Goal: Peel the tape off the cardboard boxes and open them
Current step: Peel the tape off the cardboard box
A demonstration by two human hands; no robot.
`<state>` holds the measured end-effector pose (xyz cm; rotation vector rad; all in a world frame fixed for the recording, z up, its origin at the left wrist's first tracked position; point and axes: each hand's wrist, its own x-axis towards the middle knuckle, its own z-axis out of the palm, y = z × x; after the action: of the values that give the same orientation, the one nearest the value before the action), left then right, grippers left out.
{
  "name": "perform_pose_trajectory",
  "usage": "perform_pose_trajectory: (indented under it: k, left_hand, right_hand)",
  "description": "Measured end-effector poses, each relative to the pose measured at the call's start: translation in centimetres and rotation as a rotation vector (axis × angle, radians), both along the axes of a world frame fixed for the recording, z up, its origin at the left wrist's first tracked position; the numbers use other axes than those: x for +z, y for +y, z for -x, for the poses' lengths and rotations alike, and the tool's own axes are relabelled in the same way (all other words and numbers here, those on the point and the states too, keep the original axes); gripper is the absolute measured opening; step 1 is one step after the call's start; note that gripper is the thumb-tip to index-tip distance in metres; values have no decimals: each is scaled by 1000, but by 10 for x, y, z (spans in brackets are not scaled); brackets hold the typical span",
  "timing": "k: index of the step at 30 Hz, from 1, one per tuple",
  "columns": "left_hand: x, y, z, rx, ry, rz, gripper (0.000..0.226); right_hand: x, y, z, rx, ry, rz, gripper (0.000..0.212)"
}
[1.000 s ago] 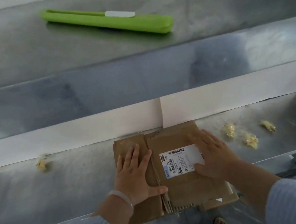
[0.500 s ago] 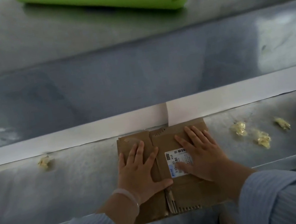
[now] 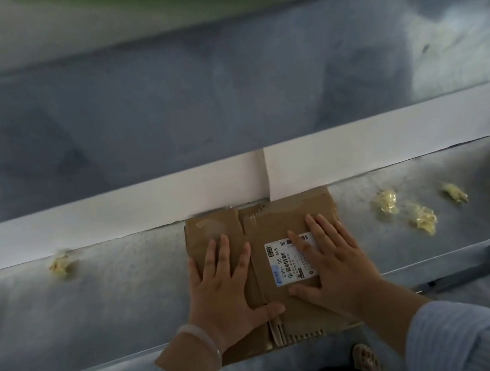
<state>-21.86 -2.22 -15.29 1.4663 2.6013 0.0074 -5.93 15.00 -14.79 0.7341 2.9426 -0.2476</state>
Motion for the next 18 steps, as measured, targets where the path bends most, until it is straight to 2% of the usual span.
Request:
perform_pose_trajectory:
  k: [8, 14, 16, 18]
  left_hand:
    - [-1, -1, -1, 8, 12, -5, 118]
    - [-2, -3, -6, 52, 36, -77, 99]
    - [2, -7, -11, 133, 40, -95, 94]
    - [4, -16, -19, 289, 30, -85, 94]
  right_hand:
    - [-2, 0, 2, -6, -12, 14, 94]
    - [-1, 4, -2, 39, 14, 20, 88]
    - [3, 9, -6, 42, -8, 66, 89]
    - [9, 13, -14, -48, -19, 132, 93]
